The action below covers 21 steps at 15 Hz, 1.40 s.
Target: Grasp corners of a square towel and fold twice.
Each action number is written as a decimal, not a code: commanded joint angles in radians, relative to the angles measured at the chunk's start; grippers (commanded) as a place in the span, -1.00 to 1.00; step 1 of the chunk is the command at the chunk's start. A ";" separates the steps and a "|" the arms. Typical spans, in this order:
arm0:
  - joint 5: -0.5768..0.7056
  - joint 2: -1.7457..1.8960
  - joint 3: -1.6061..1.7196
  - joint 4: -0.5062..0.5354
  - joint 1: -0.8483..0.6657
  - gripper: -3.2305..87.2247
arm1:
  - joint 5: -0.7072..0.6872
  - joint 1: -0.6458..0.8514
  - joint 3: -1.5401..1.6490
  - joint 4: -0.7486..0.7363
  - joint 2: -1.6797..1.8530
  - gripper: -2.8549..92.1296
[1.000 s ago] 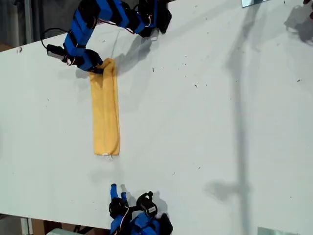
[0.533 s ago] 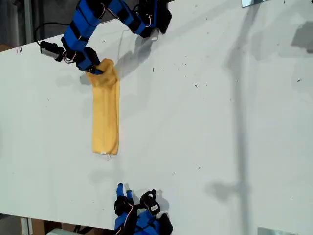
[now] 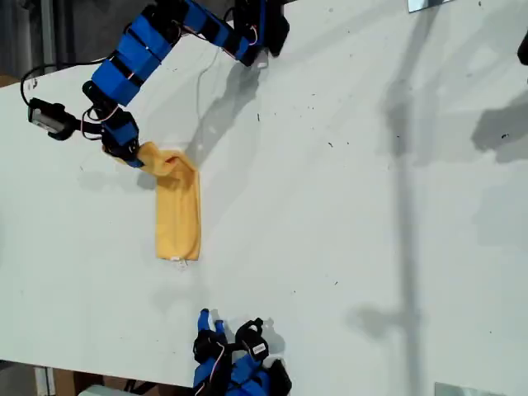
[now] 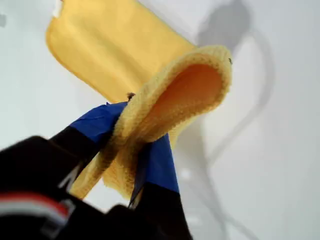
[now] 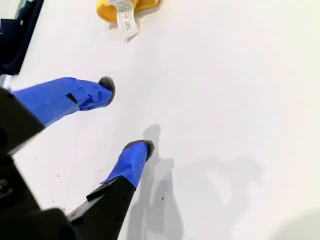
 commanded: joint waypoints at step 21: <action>-0.008 0.005 0.009 0.005 0.003 -0.50 | -0.054 -0.227 -0.365 -0.658 -0.489 -0.49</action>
